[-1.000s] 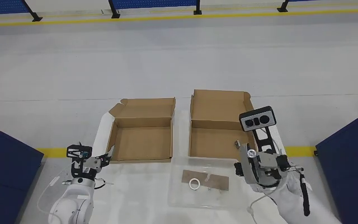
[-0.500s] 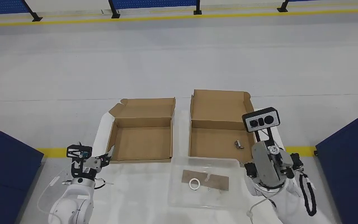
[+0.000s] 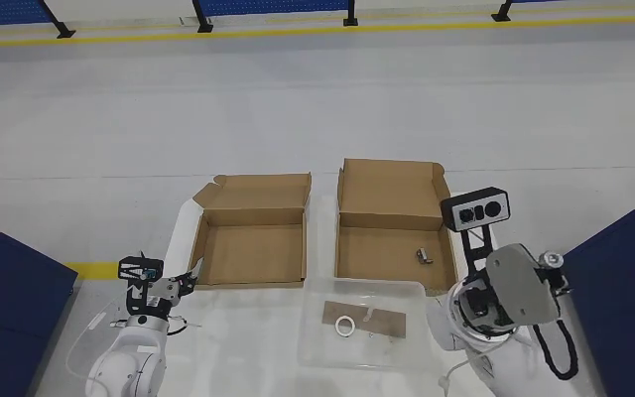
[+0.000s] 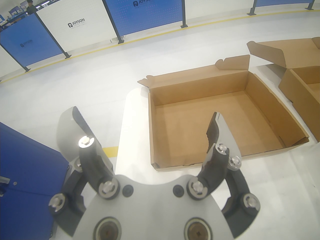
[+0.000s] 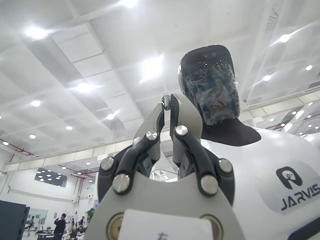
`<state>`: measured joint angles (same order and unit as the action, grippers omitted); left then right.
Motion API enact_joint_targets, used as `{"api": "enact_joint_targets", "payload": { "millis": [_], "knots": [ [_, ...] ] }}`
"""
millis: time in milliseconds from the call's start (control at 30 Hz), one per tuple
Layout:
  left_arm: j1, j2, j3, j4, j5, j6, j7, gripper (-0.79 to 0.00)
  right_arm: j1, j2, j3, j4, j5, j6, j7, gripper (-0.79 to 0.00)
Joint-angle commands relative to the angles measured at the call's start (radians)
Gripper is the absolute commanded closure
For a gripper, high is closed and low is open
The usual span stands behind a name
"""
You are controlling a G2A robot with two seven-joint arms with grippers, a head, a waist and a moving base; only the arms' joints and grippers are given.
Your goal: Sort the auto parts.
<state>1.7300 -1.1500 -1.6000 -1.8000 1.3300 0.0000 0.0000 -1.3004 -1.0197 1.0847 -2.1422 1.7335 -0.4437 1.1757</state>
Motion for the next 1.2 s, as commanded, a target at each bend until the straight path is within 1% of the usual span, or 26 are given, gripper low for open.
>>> {"api": "enact_joint_targets", "payload": {
  "millis": [0, 633, 900, 1167],
  "knots": [
    [0.0, 0.0, 0.0, 0.0, 0.0, 0.0, 0.0, -0.785, 0.002, -0.006, 0.004, 0.002, 0.001, 0.005, 0.005, 0.0],
    [0.0, 0.0, 0.0, 0.0, 0.0, 0.0, 0.0, -0.785, -0.013, -0.043, 0.068, 0.016, -0.203, 0.077, -0.027, 0.0],
    [0.0, 0.0, 0.0, 0.0, 0.0, 0.0, 0.0, -0.785, -0.025, -0.057, 0.085, 0.015, -0.248, 0.089, -0.033, 0.0],
    [0.0, 0.0, 0.0, 0.0, 0.0, 0.0, 0.0, -0.785, -0.037, -0.074, 0.087, 0.014, -0.232, 0.101, -0.025, 0.0]
  ]
}}
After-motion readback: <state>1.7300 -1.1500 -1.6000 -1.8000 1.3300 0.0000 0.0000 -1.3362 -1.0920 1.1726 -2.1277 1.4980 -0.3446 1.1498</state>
